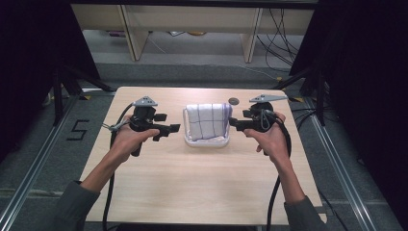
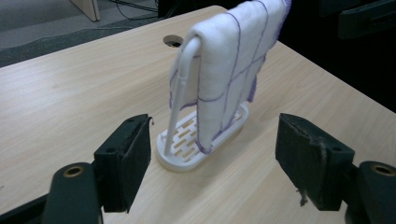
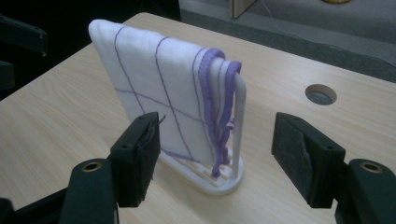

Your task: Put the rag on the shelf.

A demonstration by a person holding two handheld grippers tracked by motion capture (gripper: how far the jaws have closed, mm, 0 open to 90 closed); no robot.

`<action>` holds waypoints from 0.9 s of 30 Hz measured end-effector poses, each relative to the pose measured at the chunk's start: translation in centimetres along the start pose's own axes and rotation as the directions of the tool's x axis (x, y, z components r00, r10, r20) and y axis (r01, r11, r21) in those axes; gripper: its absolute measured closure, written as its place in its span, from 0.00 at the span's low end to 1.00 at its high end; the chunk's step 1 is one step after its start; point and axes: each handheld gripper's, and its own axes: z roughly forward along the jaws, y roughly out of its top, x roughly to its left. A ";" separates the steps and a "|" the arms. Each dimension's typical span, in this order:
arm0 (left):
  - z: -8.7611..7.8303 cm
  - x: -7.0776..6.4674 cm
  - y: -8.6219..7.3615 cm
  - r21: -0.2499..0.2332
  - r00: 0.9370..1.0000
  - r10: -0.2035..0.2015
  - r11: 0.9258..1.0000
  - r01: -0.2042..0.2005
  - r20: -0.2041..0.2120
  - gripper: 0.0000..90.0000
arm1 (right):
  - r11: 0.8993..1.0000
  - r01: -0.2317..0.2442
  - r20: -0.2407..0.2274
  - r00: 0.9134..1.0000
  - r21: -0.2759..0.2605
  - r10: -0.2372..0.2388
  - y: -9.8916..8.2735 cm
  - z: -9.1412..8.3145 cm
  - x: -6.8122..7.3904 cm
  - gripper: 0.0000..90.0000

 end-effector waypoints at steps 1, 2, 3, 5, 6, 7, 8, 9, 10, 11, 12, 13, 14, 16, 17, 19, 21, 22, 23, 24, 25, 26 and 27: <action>-0.2 -0.2 -0.4 0.003 1.000 0.001 1.000 -0.001 0.001 0.29 | 1.000 0.014 -0.007 1.000 0.001 -0.014 -0.2 0.0 0.0 0.37; -0.2 -0.3 -0.6 0.004 1.000 0.003 1.000 -0.003 0.002 0.29 | 1.000 0.022 -0.003 1.000 0.005 -0.022 -0.4 0.0 0.1 0.37; -0.2 -0.3 -0.6 0.004 1.000 0.003 1.000 -0.003 0.002 0.29 | 1.000 0.022 -0.003 1.000 0.005 -0.022 -0.4 0.0 0.1 0.37; -0.2 -0.6 -1.1 0.007 1.000 0.004 1.000 -0.004 0.011 0.29 | 1.000 0.004 -0.014 1.000 0.002 -0.004 -0.8 0.0 0.4 0.37; -0.3 -0.7 -1.3 0.008 1.000 0.006 1.000 -0.006 0.012 0.29 | 1.000 0.030 -0.014 0.999 -0.003 -0.030 -1.2 0.0 0.3 0.37; -0.3 -0.8 -1.5 0.011 1.000 0.012 1.000 -0.012 0.013 0.29 | 0.999 0.035 -0.016 0.999 -0.011 -0.035 -1.4 0.1 0.4 0.36; -0.3 -0.9 -1.7 0.014 1.000 0.015 1.000 -0.015 0.012 0.28 | 1.000 0.022 -0.012 1.000 0.005 -0.022 -1.6 0.0 0.5 0.36; -0.5 -1.2 -2.3 0.017 1.000 0.027 1.000 -0.027 0.016 0.28 | 0.999 0.051 -0.017 0.999 -0.005 -0.051 -1.8 0.0 0.4 0.36; -0.5 -1.2 -2.3 0.017 1.000 0.027 1.000 -0.027 0.016 0.28 | 0.999 0.051 -0.017 0.999 -0.005 -0.051 -1.8 0.0 0.4 0.36; -0.6 -1.4 -2.6 0.015 1.000 0.024 1.000 -0.024 0.012 0.28 | 0.999 0.046 -0.014 0.999 0.003 -0.046 -2.3 -0.1 0.7 0.36; -0.9 -1.6 -3.2 0.019 0.999 0.027 0.999 -0.028 0.018 0.28 | 1.000 0.026 -0.021 0.999 -0.003 -0.026 -2.6 0.0 1.0 0.35; -0.9 -1.8 -3.5 0.022 0.999 0.027 0.999 -0.027 0.021 0.28 | 0.999 0.040 -0.031 0.999 -0.004 -0.040 -2.8 0.0 1.0 0.35; -1.0 -1.9 -3.8 0.028 0.999 0.034 0.999 -0.034 0.027 0.28 | 0.999 0.038 -0.023 0.999 0.002 -0.038 -3.1 -0.2 1.2 0.35; -1.1 -2.1 -4.5 0.035 0.999 0.035 0.999 -0.036 0.030 0.28 | 0.999 0.048 -0.024 0.999 0.006 -0.048 -3.7 -0.1 1.4 0.35; -1.1 -2.1 -4.5 0.035 0.999 0.035 0.999 -0.036 0.030 0.28 | 0.999 0.048 -0.024 0.999 0.006 -0.048 -3.7 -0.1 1.4 0.35; -1.2 -2.3 -5.2 0.043 0.999 0.040 0.998 -0.041 0.037 0.28 | 0.999 0.045 -0.030 0.999 0.015 -0.045 -4.2 -0.2 1.6 0.34; -1.3 -2.7 -6.3 0.044 0.998 0.039 0.998 -0.042 0.050 0.28 | 0.998 0.050 -0.023 0.999 0.032 -0.049 -5.0 -0.5 1.6 0.34; -1.3 -2.7 -6.3 0.044 0.998 0.039 0.998 -0.042 0.050 0.28 | 0.999 0.042 -0.030 0.999 0.028 -0.041 -5.3 -0.5 1.6 0.34; -1.4 -2.9 -7.2 0.056 0.998 0.041 0.997 -0.044 0.044 0.28 | 0.999 0.038 -0.026 0.999 0.033 -0.037 -5.7 -0.6 1.7 0.34; -1.3 -3.0 -7.7 0.062 0.998 0.041 0.997 -0.044 0.047 0.28 | 0.999 0.041 -0.029 0.999 0.030 -0.040 -6.1 -0.5 1.8 0.34; -1.2 -3.1 -8.2 0.070 0.998 0.043 0.996 -0.047 0.053 0.27 | 0.997 0.073 -0.019 0.997 0.034 -0.072 -6.5 -0.5 1.6 0.34; -1.2 -3.1 -8.2 0.070 0.998 0.043 0.996 -0.047 0.053 0.27 | 0.997 0.073 -0.019 0.997 0.034 -0.072 -6.5 -0.5 1.6 0.34; -1.2 -3.2 -8.8 0.076 0.998 0.045 0.996 -0.048 0.046 0.27 | 0.997 0.062 -0.031 0.998 0.037 -0.060 -7.1 -0.5 1.9 0.34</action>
